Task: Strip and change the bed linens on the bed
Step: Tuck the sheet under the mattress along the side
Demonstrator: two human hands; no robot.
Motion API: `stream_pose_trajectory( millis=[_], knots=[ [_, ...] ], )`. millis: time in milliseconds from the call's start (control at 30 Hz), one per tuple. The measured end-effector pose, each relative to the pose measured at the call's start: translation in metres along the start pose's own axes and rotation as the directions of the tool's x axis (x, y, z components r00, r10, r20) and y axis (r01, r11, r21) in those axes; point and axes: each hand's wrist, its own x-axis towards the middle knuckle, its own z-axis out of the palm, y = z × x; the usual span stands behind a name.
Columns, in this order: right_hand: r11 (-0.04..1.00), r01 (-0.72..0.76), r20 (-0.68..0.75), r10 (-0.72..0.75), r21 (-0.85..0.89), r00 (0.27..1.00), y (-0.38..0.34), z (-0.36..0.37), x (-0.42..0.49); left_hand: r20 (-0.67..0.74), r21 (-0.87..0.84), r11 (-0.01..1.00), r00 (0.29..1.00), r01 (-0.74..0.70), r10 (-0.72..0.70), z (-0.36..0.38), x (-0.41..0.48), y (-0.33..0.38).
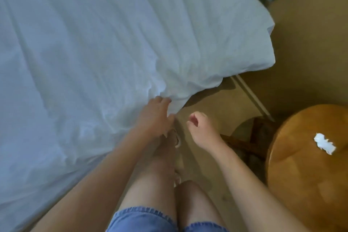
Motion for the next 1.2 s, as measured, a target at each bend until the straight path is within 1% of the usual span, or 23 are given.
stream_pose_trajectory(
  millis=[67, 100, 133, 167, 233, 300, 333, 400, 500, 600, 733, 767, 800, 833, 867, 900, 933, 967, 1000, 1033, 1067, 1133, 1200],
  knots=[
    [0.999, 0.000, -0.030, 0.001, 0.034, 1.000, -0.009, -0.023, 0.042, -0.124, 0.021, 0.999, 0.992, -0.034, 0.036, -0.003, 0.043, 0.008],
    [0.998, -0.012, -0.031, 0.014, 0.056, 0.999, -0.015, -0.033, 0.060, -0.146, 0.035, 0.999, 0.989, -0.030, 0.035, -0.006, 0.062, 0.011],
    [0.998, -0.031, -0.023, 0.032, 0.048, 0.999, -0.021, -0.042, 0.075, -0.128, 0.058, 0.998, 0.991, -0.023, 0.030, -0.007, 0.077, 0.013],
    [0.999, -0.042, -0.014, 0.042, -0.001, 0.999, -0.027, -0.051, 0.089, -0.086, 0.087, 0.996, 0.996, -0.021, 0.029, -0.005, 0.090, 0.015],
    [0.978, 0.009, -0.002, -0.009, -0.207, 1.000, -0.034, -0.066, 0.114, -0.002, 0.156, 0.985, 0.997, -0.070, 0.071, 0.000, 0.108, 0.016],
    [0.900, 0.099, 0.025, -0.098, -0.425, 0.995, -0.040, -0.078, 0.135, 0.027, 0.173, 0.972, 0.987, -0.160, 0.157, -0.001, 0.119, 0.012],
    [0.863, 0.134, 0.047, -0.127, -0.487, 0.991, -0.042, -0.082, 0.144, -0.008, 0.165, 0.963, 0.976, -0.213, 0.217, -0.003, 0.124, 0.006],
    [0.812, 0.192, 0.090, -0.171, -0.551, 0.981, -0.045, -0.084, 0.160, -0.139, 0.106, 0.958, 0.950, -0.265, 0.278, -0.008, 0.128, -0.008],
    [0.739, 0.285, 0.152, -0.244, -0.611, 0.958, -0.045, -0.085, 0.176, -0.165, 0.073, 0.956, 0.941, -0.285, 0.294, -0.017, 0.128, -0.009],
    [0.656, 0.339, 0.249, -0.231, -0.674, 0.941, -0.035, -0.092, 0.186, -0.222, 0.042, 0.955, 0.929, -0.293, 0.295, -0.025, 0.123, -0.001],
    [0.406, 0.493, 0.411, -0.276, -0.770, 0.869, -0.023, -0.102, 0.200, -0.217, -0.148, 0.976, 0.968, -0.162, 0.128, -0.054, 0.129, 0.011],
    [0.371, 0.510, 0.420, -0.299, -0.776, 0.857, -0.023, -0.106, 0.207, -0.208, -0.176, 0.971, 0.970, -0.160, 0.122, -0.063, 0.131, 0.013],
    [0.357, 0.510, 0.408, -0.325, -0.783, 0.853, -0.023, -0.110, 0.214, -0.205, -0.160, 0.971, 0.968, -0.176, 0.142, -0.073, 0.132, 0.012],
    [0.352, 0.496, 0.381, -0.348, -0.794, 0.857, -0.024, -0.116, 0.222, -0.192, -0.119, 0.977, 0.970, -0.175, 0.151, -0.080, 0.133, 0.007],
    [0.352, 0.476, 0.350, -0.366, -0.806, 0.862, -0.024, -0.121, 0.230, -0.179, -0.054, 0.989, 0.976, -0.139, 0.127, -0.085, 0.133, -0.003],
    [0.354, 0.455, 0.323, -0.372, -0.817, 0.870, -0.023, -0.127, 0.238, -0.137, 0.024, 0.998, 0.988, -0.061, 0.064, -0.088, 0.132, -0.015],
    [0.352, 0.439, 0.310, -0.366, -0.826, 0.877, -0.020, -0.131, 0.244, -0.082, 0.105, 0.993, 0.995, 0.060, -0.051, -0.088, 0.129, -0.028],
    [0.342, 0.424, 0.306, -0.349, -0.839, 0.886, -0.017, -0.132, 0.246, -0.044, 0.177, 0.966, 0.982, 0.190, -0.185, -0.085, 0.122, -0.042],
    [0.335, 0.422, 0.315, -0.329, -0.843, 0.890, -0.013, -0.133, 0.247, -0.039, 0.199, 0.935, 0.956, 0.292, -0.291, -0.078, 0.115, -0.046],
    [0.338, 0.427, 0.327, -0.314, -0.839, 0.891, -0.007, -0.136, 0.248, -0.047, 0.167, 0.921, 0.936, 0.353, -0.350, -0.067, 0.108, -0.041],
    [0.344, 0.441, 0.344, -0.307, -0.829, 0.887, -0.001, -0.139, 0.248, -0.055, 0.109, 0.924, 0.930, 0.368, -0.364, -0.052, 0.102, -0.029],
    [0.360, 0.500, 0.401, -0.317, -0.788, 0.859, 0.010, -0.149, 0.250, -0.011, -0.017, 0.923, 0.923, 0.384, -0.384, -0.024, 0.097, 0.007],
    [0.430, 0.564, 0.436, -0.365, -0.705, 0.823, 0.018, -0.165, 0.252, 0.052, -0.173, 0.857, 0.873, 0.486, -0.485, 0.000, 0.102, 0.037]
  ],
)
